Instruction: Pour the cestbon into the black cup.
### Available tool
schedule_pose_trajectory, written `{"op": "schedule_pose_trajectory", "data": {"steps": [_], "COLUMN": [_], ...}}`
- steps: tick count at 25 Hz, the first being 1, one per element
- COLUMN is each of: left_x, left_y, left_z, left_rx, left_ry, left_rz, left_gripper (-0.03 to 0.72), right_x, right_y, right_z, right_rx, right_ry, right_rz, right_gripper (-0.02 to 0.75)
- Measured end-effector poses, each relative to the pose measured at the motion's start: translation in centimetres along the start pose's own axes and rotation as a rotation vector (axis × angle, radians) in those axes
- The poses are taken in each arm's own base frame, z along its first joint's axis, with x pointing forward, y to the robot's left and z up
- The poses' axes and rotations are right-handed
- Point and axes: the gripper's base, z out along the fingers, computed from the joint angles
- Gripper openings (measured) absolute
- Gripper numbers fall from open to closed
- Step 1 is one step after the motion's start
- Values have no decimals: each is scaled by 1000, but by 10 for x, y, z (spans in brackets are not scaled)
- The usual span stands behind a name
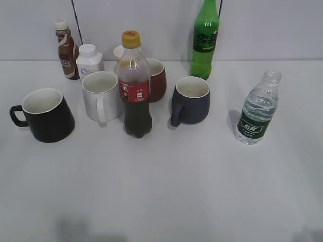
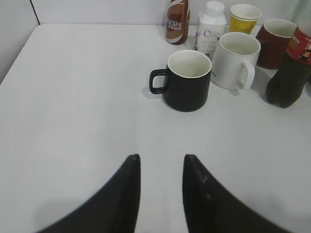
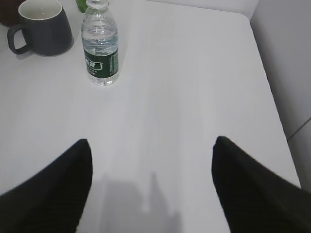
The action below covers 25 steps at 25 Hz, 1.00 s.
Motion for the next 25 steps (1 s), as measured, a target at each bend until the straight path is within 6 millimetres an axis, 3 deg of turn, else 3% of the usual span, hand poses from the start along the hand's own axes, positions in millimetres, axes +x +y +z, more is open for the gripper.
{"op": "schedule_pose_trajectory", "data": {"steps": [25], "left_x": [0], "left_y": [0], "left_z": [0], "left_rx": [0], "left_ry": [0], "left_rz": [0], "left_gripper": [231], "right_x": [0], "right_y": [0], "right_z": [0], "right_rx": [0], "right_ry": [0], "right_rz": [0], "right_gripper": [589]}}
